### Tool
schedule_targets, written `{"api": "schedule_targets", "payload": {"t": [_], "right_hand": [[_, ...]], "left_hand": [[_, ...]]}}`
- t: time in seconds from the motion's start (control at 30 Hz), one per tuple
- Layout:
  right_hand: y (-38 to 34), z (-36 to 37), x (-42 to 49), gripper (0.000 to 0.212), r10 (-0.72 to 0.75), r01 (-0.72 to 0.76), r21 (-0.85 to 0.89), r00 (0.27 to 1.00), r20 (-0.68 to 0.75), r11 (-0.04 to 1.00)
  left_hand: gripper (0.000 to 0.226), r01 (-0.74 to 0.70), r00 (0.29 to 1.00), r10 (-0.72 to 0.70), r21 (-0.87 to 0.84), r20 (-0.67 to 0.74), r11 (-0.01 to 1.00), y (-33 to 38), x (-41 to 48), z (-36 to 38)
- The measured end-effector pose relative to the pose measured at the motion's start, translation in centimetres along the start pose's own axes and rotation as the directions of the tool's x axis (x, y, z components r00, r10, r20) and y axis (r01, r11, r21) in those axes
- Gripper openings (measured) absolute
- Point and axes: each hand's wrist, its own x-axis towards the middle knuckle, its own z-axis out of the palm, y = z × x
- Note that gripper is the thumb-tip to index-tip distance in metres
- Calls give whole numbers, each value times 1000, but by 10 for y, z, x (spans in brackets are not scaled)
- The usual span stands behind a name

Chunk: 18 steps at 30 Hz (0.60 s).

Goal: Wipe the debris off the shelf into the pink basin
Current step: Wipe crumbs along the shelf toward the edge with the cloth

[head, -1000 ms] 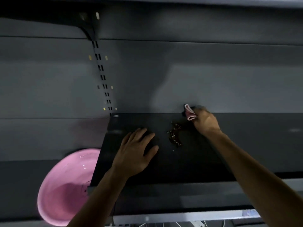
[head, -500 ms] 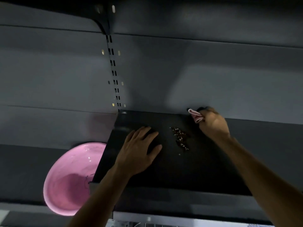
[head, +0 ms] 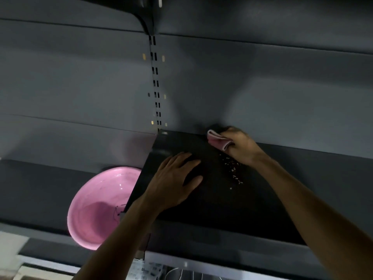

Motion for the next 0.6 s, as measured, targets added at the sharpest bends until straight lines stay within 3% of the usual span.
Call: {"api": "schedule_targets", "payload": {"t": [0.1, 0.17, 0.27, 0.47, 0.6], "right_hand": [[12, -15, -5, 22, 175, -177, -5, 976, -133, 984], [19, -11, -1, 25, 214, -226, -88, 968, -129, 970], [17, 16, 11, 19, 108, -122, -103, 986, -127, 987], [-18, 37, 32, 39, -193, 193, -34, 981, 10, 981], [-40, 37, 19, 46, -224, 217, 62, 966, 132, 974]], "left_hand": [[71, -15, 999, 15, 2, 30, 1000, -12, -15, -8], [66, -7, 1000, 7, 14, 30, 1000, -22, -21, -11], [68, -6, 1000, 6, 16, -8, 1000, -27, -24, -13], [63, -24, 998, 24, 3, -56, 1000, -27, -25, -11], [55, -83, 993, 78, -55, -86, 995, -29, -26, -13]]}}
